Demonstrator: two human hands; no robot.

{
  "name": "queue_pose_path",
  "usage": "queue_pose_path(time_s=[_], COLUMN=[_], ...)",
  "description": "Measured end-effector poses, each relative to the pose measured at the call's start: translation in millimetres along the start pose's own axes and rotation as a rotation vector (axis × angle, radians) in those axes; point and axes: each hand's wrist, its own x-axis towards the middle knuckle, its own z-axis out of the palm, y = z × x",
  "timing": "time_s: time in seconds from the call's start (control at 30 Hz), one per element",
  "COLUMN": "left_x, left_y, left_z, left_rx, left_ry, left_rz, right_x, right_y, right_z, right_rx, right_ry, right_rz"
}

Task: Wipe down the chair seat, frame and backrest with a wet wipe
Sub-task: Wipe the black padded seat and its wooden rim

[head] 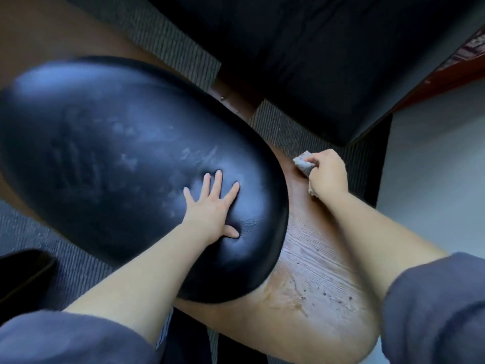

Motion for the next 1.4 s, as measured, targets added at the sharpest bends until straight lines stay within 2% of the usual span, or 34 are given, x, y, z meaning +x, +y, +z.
queue_pose_path(time_s=[0.2, 0.4, 0.5, 0.57, 0.63, 0.7, 0.77, 0.87, 0.97, 1.07, 1.13, 1.2, 1.3, 1.4], left_x=[13, 16, 16, 14, 12, 12, 11, 11, 9, -2, -14, -30, -55, -75], left_y=[4, 1, 2, 2, 3, 4, 3, 1, -1, 2, 3, -2, -19, -40], left_z=[5, 12, 10, 8, 7, 6, 6, 8, 8, 8, 11, 19, 46, 71], left_rx=[0.074, 0.086, 0.082, 0.078, 0.082, 0.083, 0.077, 0.057, 0.024, 0.012, -0.044, -0.076, -0.051, -0.047], left_ry=[-0.045, -0.017, -0.017, -0.02, -0.023, -0.018, -0.01, 0.008, 0.051, 0.093, 0.139, 0.188, 0.252, 0.286], left_rz=[-0.056, -0.064, -0.064, -0.072, -0.078, -0.08, -0.077, -0.068, -0.066, -0.08, -0.102, -0.097, -0.072, -0.086], right_x=[42, 68, 53, 25, -13, -41, -35, -6, -18, -89, -127, -125, -106, -145], right_y=[-38, -37, -19, -7, 9, 25, 29, 13, 7, 20, 29, 30, 19, 6], right_z=[34, 57, 44, 26, 6, -7, -8, 8, 20, 16, 2, -10, -9, 11], right_rx=[0.051, -0.09, -0.149, -0.185, -0.111, -0.128, -0.206, -0.249, -0.24, -0.186, -0.135, -0.211, -0.3, -0.269], right_ry=[0.02, -0.057, -0.105, -0.108, -0.112, -0.198, -0.243, -0.161, -0.122, -0.123, -0.229, -0.287, -0.181, -0.074], right_rz=[-0.196, -0.419, -0.444, -0.562, -0.746, -0.816, -0.72, -0.543, -0.425, -0.447, -0.532, -0.593, -0.416, -0.298])
